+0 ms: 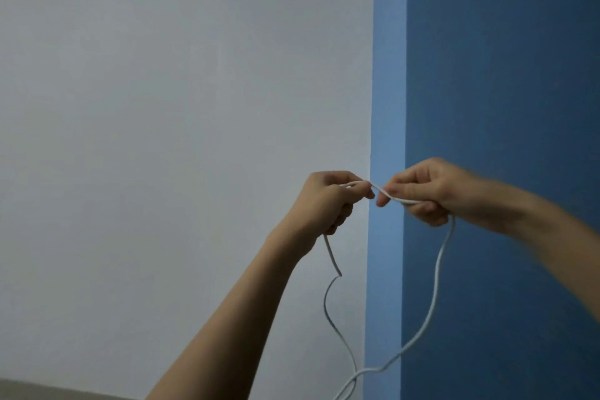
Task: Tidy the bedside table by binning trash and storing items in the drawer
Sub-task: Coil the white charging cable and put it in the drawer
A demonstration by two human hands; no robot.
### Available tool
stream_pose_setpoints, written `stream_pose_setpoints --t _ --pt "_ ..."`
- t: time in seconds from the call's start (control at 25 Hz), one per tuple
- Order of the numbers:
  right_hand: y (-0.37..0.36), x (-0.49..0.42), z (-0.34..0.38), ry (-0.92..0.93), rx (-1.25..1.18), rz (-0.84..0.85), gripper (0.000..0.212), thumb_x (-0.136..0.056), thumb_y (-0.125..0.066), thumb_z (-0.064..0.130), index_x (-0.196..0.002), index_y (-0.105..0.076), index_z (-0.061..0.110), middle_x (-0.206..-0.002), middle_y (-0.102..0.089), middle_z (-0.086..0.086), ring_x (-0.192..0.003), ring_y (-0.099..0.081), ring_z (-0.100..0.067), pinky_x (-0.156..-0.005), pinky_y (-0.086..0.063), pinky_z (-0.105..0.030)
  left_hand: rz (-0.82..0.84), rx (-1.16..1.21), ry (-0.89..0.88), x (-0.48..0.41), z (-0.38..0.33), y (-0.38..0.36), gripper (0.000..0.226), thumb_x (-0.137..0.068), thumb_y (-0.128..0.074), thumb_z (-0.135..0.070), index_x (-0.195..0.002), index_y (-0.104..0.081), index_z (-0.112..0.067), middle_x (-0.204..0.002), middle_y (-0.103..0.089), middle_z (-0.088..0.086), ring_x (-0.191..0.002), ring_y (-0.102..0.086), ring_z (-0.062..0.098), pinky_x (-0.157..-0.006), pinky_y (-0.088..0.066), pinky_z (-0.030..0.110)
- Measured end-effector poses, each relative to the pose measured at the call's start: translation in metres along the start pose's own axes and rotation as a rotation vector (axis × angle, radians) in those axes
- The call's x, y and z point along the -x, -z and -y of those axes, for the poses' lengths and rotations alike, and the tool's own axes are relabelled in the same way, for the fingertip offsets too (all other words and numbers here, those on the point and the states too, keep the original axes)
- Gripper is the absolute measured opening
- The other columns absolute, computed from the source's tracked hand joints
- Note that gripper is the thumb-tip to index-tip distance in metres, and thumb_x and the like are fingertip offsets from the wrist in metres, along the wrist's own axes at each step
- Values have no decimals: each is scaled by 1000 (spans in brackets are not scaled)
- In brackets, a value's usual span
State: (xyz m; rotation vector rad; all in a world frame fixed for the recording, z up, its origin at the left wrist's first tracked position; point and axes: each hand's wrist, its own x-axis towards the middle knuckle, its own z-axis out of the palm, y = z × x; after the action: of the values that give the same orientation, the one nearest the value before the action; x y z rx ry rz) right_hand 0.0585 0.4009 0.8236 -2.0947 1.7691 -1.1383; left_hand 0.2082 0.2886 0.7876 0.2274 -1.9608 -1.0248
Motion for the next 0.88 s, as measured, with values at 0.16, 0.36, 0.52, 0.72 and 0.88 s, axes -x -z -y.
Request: stream_pose_setpoints --t 0.16,0.36,0.52,0.72,0.88 --pt "19 3 -12 -49 211 -122 17 -88 -58 14 -74 -66 12 -44 -47 3 -42 -41 -9 -44 -38 -19 109 83 39 7 6 23 29 -97 -46 -22 -72 -57 -15 -44 -25 -12 -38 -18 5 -39 -12 15" --pt "-11 -15 -4 48 190 -45 17 -86 -60 27 -78 -67 14 -47 -58 4 -47 -54 -7 -52 -49 -20 114 25 -9 6 5 5 33 -98 -45 -26 -67 -52 -17 -43 -26 -12 -37 -19 5 -37 -14 13" --pt "5 -13 -10 100 -4 -292 25 -88 -54 24 -70 -66 13 -41 -43 5 -40 -39 -7 -47 -36 -24 240 94 30 11 3 24 39 -100 -38 -26 -61 -40 -19 -46 -23 -12 -42 -14 5 -40 -9 16" --pt "-18 -15 2 176 86 -148 20 -82 -60 34 -82 -71 17 -48 -52 4 -43 -49 -7 -43 -43 -16 213 4 10 8 1 15 34 -99 -42 -25 -68 -52 -16 -47 -23 -11 -40 -16 5 -37 -13 15" --pt "5 -14 -8 261 135 -521 24 -88 -58 19 -67 -69 18 -44 -39 4 -36 -31 -3 -38 -28 -11 263 150 102 11 5 28 26 -93 -46 -29 -71 -52 -18 -43 -22 -14 -36 -16 1 -36 -9 15"
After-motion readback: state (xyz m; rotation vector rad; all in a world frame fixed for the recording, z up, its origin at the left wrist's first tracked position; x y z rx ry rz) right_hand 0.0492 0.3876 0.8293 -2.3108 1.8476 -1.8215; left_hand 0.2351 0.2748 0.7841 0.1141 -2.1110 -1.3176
